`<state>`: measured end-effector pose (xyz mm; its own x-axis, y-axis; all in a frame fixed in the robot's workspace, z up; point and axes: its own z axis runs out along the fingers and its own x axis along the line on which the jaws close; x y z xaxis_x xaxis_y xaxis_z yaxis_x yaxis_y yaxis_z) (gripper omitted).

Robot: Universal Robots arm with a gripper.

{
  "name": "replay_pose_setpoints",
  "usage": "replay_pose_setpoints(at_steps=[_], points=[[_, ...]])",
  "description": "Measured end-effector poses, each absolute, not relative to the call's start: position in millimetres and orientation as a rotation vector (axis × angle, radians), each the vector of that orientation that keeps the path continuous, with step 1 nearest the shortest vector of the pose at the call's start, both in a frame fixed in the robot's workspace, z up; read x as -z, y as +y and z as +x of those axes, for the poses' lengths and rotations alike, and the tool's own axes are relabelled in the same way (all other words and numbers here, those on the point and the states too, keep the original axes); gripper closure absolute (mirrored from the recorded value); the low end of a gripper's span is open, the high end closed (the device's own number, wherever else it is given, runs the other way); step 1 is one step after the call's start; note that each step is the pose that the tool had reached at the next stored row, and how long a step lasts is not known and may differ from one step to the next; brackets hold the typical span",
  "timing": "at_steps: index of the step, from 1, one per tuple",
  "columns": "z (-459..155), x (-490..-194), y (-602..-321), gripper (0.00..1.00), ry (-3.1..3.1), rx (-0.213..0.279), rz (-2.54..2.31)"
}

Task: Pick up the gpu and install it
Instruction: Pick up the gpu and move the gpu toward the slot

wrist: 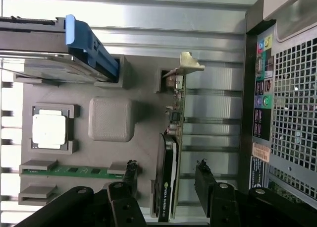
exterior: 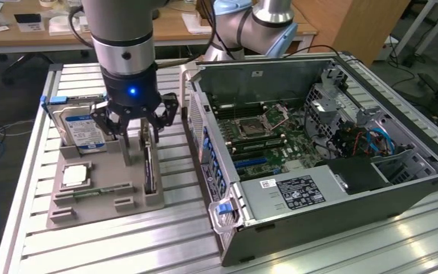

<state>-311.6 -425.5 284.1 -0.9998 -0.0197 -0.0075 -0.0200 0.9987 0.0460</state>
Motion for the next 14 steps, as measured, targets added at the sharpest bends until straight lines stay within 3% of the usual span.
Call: replay_pose_setpoints(at_steps=[14], points=[[-308.8,-272.4,-431.3,0.41,3.133,-0.073,-0.031]])
